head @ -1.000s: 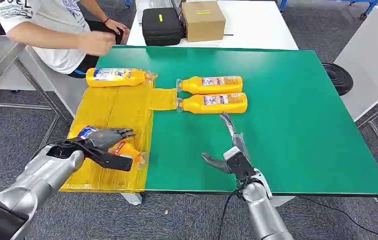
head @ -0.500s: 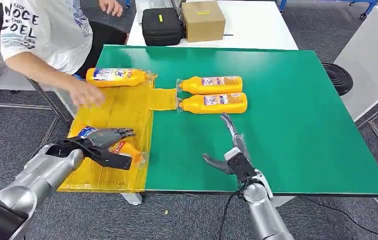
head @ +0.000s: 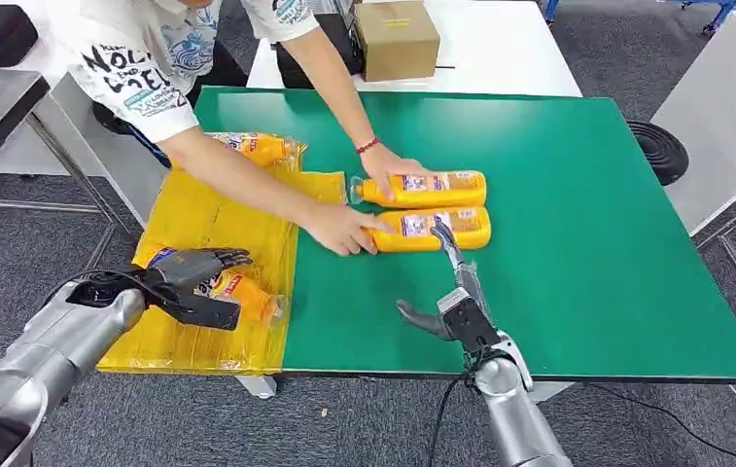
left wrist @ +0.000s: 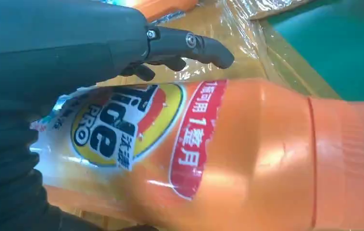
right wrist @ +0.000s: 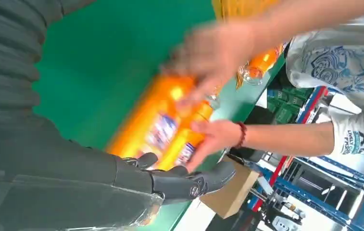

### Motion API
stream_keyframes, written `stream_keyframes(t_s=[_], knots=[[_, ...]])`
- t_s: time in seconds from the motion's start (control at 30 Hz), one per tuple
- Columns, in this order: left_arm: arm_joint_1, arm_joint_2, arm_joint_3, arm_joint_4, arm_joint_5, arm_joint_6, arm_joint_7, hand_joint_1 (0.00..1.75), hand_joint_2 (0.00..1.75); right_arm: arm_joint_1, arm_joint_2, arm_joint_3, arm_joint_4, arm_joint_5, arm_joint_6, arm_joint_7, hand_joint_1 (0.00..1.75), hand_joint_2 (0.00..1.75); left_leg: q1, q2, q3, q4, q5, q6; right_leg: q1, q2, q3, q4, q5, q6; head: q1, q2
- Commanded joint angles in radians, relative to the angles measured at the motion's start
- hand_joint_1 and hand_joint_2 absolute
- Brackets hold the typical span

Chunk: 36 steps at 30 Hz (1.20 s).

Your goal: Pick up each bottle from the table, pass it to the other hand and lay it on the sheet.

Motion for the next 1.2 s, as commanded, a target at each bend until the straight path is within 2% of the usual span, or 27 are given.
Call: stream_keyframes(t_s=[0.03, 0.3, 0.43, 0.57, 0.67, 0.77, 0.93, 1.03, 1.13, 1.2], knots=[[0.029, 0.077, 0.060, -0.152, 0.041, -0.056, -0.033, 0.00, 1.75, -0.063, 0.006, -0.021, 0.077, 0.003, 0.008, 0.008, 0.00, 1.75, 0.001, 0.003, 0.002, 0.001, -0.002, 0.000, 0.001, 0.002, 0.002, 0.000, -0.001, -0.002, 0.000, 0.000], [0.041, 0.116, 0.074, -0.197, 0.053, -0.090, -0.050, 0.00, 1.75, -0.076, 0.011, -0.021, 0.091, 0.007, 0.010, 0.009, 0.00, 1.75, 0.001, 0.004, 0.003, 0.001, -0.002, 0.000, 0.001, 0.002, 0.002, 0.000, -0.001, -0.003, 0.000, 0.000], [0.056, 0.150, 0.089, -0.258, 0.088, -0.128, -0.098, 0.00, 1.75, -0.084, 0.011, -0.021, 0.101, 0.007, 0.012, 0.009, 0.00, 1.75, 0.001, 0.003, 0.001, 0.000, -0.001, 0.000, 0.001, 0.002, 0.001, 0.000, -0.001, -0.002, 0.000, 0.000], [0.124, 0.222, 0.164, -0.441, 0.212, -0.216, -0.192, 0.00, 1.75, -0.092, 0.012, -0.019, 0.113, 0.009, 0.016, 0.009, 0.00, 1.75, 0.001, 0.004, 0.001, 0.001, -0.002, 0.000, 0.002, 0.003, 0.000, 0.000, -0.001, -0.002, 0.000, 0.000], [0.170, 0.211, 0.217, -0.528, 0.294, -0.217, -0.210, 0.00, 1.75, -0.091, 0.015, -0.019, 0.109, 0.012, 0.017, 0.009, 0.00, 1.75, 0.001, 0.003, 0.001, 0.000, -0.001, 0.000, 0.001, 0.002, 0.000, 0.000, 0.000, -0.002, 0.000, 0.000], [0.219, 0.218, 0.197, -0.652, 0.513, -0.188, -0.210, 0.00, 1.75, -0.091, 0.016, -0.012, 0.101, 0.027, 0.020, 0.013, 0.00, 1.75, 0.001, 0.002, 0.003, 0.000, -0.002, 0.000, 0.001, 0.001, 0.003, 0.000, -0.002, -0.003, 0.000, 0.000], [0.244, 0.186, 0.233, -0.676, 0.623, -0.166, -0.210, 0.00, 1.75, -0.095, 0.010, 0.005, 0.092, 0.067, 0.012, 0.042, 0.00, 1.75, 0.000, 0.001, 0.002, 0.000, -0.002, 0.000, 0.001, 0.000, 0.002, 0.000, -0.002, -0.003, 0.001, 0.000], [0.271, 0.079, 0.368, -0.619, 0.676, -0.155, -0.210, 0.00, 1.75, -0.087, -0.013, 0.029, 0.048, 0.145, 0.008, 0.112, 0.00, 1.75, 0.000, 0.000, 0.002, 0.000, -0.001, 0.000, 0.001, -0.001, 0.002, -0.001, -0.001, -0.002, 0.000, 0.000], [0.395, -0.074, 0.577, -0.638, 0.664, -0.139, -0.210, 0.00, 1.75, -0.066, -0.064, 0.040, -0.036, 0.269, 0.031, 0.214, 0.00, 1.75, -0.001, 0.000, 0.004, -0.001, -0.001, 0.000, 0.000, -0.002, 0.004, -0.001, -0.002, -0.003, -0.001, 0.000], [0.410, -0.086, 0.590, -0.649, 0.655, -0.148, -0.210, 0.00, 1.75, -0.073, -0.073, 0.029, -0.042, 0.273, 0.041, 0.218, 0.00, 1.75, -0.001, -0.001, 0.004, -0.002, -0.001, 0.001, -0.001, -0.002, 0.004, -0.002, -0.002, -0.002, -0.001, 0.000]])
